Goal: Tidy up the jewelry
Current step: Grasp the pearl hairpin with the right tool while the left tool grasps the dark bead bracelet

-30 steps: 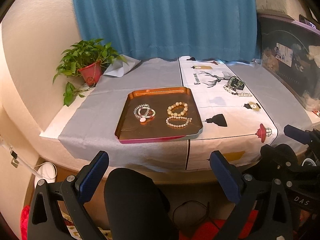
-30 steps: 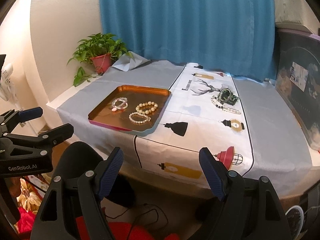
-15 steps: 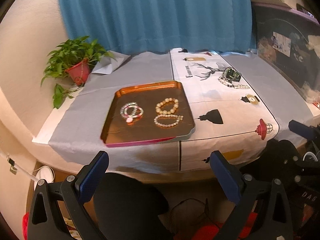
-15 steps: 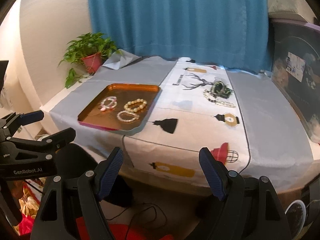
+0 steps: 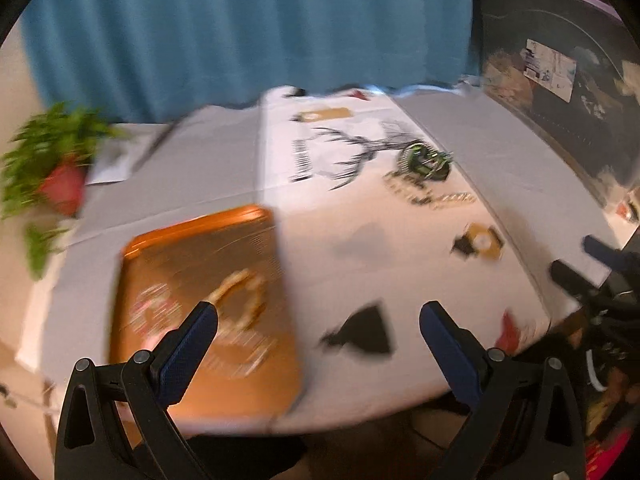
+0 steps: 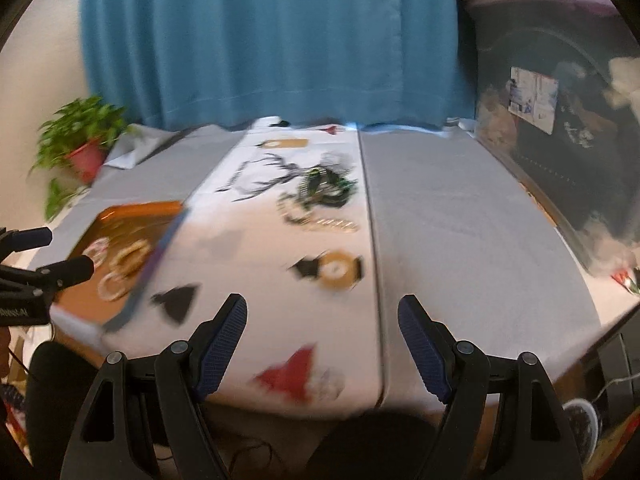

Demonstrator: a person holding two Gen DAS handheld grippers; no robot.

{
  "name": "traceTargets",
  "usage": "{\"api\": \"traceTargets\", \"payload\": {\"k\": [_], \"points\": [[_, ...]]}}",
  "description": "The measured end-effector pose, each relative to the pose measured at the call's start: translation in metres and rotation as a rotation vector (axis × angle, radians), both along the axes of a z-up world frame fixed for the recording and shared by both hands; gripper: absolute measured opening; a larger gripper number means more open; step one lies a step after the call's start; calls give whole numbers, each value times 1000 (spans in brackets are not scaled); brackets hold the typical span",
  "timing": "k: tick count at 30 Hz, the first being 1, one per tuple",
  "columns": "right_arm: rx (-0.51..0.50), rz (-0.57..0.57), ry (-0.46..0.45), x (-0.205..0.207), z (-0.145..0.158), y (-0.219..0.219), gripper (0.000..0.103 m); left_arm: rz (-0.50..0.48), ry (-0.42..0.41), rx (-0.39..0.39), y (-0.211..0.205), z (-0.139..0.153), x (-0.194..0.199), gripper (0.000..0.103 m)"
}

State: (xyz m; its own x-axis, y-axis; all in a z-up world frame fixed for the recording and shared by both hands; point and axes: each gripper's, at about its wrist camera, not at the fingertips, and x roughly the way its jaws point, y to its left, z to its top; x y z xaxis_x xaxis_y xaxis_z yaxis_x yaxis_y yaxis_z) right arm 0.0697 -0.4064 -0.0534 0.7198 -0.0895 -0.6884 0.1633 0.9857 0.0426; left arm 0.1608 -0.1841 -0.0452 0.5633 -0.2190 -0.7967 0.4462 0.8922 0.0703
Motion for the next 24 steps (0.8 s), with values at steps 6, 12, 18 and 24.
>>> {"api": "traceTargets", "payload": {"k": [6, 12, 18, 24], "points": [[-37, 55, 96, 93, -42, -55, 78, -13, 102, 21, -65, -33, 87, 100], [-50, 245, 171, 160, -77, -67, 78, -7, 194, 7, -108, -64, 146, 100], [-73, 432, 162, 193, -94, -55, 80, -26, 285, 93, -141, -100, 182, 96], [-59, 455, 135, 195, -92, -51, 22, -107, 238, 33, -145, -89, 174, 6]]}}
